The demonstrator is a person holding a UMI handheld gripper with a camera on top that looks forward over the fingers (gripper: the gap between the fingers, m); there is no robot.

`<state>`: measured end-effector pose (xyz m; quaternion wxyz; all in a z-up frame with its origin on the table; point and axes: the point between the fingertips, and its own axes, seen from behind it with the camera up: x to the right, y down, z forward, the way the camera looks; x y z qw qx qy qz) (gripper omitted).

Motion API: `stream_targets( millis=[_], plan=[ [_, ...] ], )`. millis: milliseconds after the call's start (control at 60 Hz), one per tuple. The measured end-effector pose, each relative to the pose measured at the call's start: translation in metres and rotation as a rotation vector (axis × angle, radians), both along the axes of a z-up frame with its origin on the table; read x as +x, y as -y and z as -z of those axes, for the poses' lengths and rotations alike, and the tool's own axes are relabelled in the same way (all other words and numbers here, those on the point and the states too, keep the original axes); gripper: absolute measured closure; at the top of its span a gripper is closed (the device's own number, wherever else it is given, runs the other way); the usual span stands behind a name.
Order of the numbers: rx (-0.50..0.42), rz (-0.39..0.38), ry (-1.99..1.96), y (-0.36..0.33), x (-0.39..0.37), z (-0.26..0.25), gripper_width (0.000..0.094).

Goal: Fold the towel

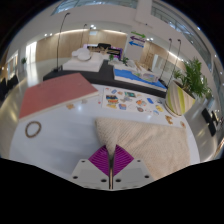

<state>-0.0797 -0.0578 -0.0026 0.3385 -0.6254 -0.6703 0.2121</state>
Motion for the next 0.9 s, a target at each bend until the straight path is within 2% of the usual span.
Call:
stream_targets(
  millis=[100, 217, 333, 417, 433, 517, 583, 600, 650, 900],
  plan=[
    [-0.091, 0.026, -0.040, -0.023, -0.002, -0.047, 0.0916],
    [-0.161, 0.084, -0.083, -0.090, 0.002, -0.102, 0.0917],
    [-0.150, 0.160, -0.100, -0.184, 0.009, -0.121, 0.0910],
    [-0.121, 0.194, -0.062, -0.243, 0.016, -0.104, 0.0890],
    [-0.123, 0.196, -0.053, -0.251, 0.016, -0.098, 0.0851],
    [-0.147, 0.190, 0.001, -0.280, 0.021, -0.068, 0.0445],
    [-0.139, 0.187, 0.009, -0.298, 0.031, -0.067, 0.0121],
    [-0.134, 0.189, 0.005, -0.302, 0.035, -0.071, 0.0130],
    [-0.124, 0.185, -0.012, -0.308, 0.047, -0.087, 0.0076],
    [-0.142, 0.159, -0.003, -0.295, 0.188, -0.206, 0.0083]
  ],
)
